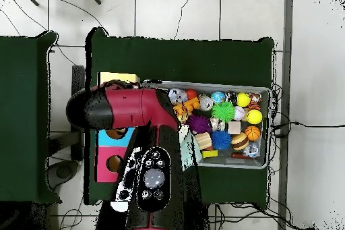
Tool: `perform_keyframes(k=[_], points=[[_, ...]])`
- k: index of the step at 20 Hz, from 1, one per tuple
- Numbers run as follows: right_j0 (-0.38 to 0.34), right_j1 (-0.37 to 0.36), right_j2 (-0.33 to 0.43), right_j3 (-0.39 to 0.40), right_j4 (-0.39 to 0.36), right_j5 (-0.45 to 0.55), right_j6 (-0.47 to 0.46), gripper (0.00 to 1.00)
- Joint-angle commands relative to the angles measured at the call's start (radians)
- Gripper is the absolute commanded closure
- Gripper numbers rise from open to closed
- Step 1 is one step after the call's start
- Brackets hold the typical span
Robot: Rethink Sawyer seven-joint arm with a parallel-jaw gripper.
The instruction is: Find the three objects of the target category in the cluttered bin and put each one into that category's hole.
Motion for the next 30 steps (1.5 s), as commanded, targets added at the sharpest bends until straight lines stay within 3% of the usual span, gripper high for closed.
perform_keyframes(k=[1, 9, 21, 30], points=[[-0.015, 0.072, 0.04, 0.019, -0.048, 0.055, 0.057, 1.0], [-0.004, 0.077, 0.037, 0.006, -0.048, 0.063, 0.077, 1.0], [0.086, 0.13, -0.015, -0.11, -0.01, 0.145, 0.171, 1.0], [0.079, 0.147, -0.015, -0.095, -0.003, 0.108, 0.158, 1.0]])
